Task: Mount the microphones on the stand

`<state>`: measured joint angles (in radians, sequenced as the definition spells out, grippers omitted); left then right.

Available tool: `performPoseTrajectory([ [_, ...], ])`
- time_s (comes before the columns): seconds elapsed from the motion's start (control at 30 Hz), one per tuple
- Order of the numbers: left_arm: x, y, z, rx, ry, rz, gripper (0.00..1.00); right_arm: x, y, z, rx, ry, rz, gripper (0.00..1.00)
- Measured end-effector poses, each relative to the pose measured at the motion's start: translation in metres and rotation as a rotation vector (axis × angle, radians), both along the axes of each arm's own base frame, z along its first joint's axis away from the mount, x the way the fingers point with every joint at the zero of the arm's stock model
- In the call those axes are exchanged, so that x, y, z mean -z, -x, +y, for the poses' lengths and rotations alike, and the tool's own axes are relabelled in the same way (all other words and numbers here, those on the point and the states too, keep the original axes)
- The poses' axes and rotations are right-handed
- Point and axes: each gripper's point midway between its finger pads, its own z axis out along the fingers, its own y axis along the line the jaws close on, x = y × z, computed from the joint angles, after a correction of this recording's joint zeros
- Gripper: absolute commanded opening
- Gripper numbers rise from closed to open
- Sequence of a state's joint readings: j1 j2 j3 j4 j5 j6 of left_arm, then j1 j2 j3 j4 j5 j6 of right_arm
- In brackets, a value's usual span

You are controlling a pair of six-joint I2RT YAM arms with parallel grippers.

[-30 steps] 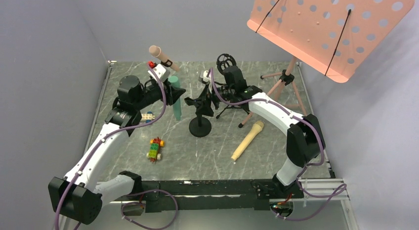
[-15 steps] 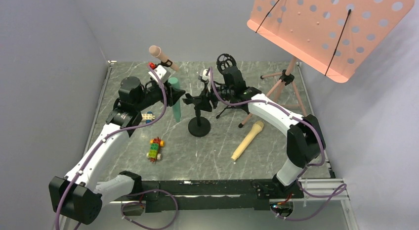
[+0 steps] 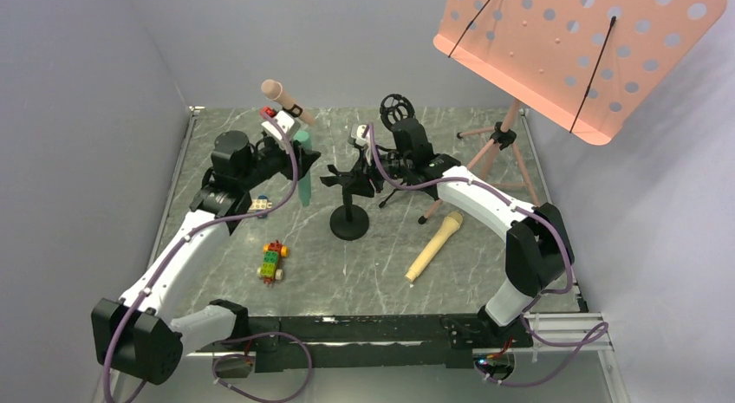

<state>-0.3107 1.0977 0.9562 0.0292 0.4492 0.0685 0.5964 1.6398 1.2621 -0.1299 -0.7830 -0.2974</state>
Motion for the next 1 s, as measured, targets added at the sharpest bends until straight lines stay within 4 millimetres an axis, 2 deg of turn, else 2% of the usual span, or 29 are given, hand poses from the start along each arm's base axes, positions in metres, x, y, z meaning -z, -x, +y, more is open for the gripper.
performPoseTrajectory([
  [0.2,0.013,-0.025,-0.004,-0.013,-0.014,-0.008,0.0,0.0,0.001,0.0,-0.007,0.001,-0.003,0.23],
  [0.37,0.007,-0.037,-0.013,0.0,0.044,-0.027,0.0,0.0,0.001,0.0,-0.01,0.001,-0.003,0.23],
  [0.63,-0.019,-0.032,-0.029,0.073,0.196,-0.059,0.0,0.0,0.001,0.0,-0.01,0.0,-0.004,0.23],
  [0.83,-0.018,-0.025,-0.038,0.125,0.283,-0.021,0.0,0.0,0.001,0.0,-0.01,0.001,-0.003,0.23],
  [1.0,-0.017,-0.025,-0.038,0.129,0.308,-0.014,0.0,0.0,0.002,0.0,-0.013,-0.001,-0.002,0.22],
])
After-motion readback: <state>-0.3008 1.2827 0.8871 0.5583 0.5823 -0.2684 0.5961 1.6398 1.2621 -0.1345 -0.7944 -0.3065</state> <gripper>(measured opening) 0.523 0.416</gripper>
